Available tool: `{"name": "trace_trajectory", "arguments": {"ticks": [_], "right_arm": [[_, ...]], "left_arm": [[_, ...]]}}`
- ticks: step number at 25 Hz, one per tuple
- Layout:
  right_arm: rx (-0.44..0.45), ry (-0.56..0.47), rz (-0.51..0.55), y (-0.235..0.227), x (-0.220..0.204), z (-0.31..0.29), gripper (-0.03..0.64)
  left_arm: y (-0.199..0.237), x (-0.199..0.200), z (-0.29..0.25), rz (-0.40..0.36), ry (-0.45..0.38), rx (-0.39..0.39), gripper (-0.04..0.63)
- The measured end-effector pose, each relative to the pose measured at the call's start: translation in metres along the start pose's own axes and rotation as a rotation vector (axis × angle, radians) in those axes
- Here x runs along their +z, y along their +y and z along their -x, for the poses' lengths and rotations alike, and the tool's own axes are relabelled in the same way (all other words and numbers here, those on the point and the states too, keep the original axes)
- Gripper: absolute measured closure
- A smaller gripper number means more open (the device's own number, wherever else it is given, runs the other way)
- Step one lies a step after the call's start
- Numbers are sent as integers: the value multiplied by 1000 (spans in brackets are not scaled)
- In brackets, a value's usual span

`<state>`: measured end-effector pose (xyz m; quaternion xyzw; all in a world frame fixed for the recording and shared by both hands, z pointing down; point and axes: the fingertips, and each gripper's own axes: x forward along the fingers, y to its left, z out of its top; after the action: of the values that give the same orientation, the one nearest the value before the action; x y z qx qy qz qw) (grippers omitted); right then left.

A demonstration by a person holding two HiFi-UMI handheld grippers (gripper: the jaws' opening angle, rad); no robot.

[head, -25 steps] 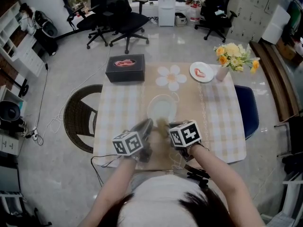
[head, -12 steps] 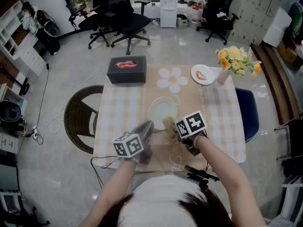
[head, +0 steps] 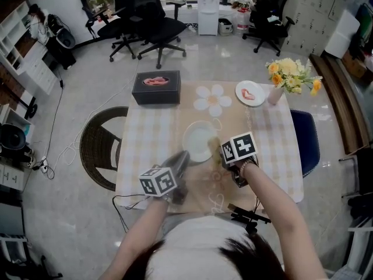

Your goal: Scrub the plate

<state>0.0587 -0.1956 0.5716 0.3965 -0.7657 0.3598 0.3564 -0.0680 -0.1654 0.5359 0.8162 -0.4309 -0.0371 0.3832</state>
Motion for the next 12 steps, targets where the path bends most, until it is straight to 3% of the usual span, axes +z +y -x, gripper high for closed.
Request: {"name": "trace_trajectory", "arguments": {"ticks": [7,12], "right_arm": [[-84,-91,14,-14,21,3,583],[-133,-218,8,-22,38,10,583]], "left_arm": [[2,0,0,5,3,3,578],[1,1,0,3,3,1,578]]}}
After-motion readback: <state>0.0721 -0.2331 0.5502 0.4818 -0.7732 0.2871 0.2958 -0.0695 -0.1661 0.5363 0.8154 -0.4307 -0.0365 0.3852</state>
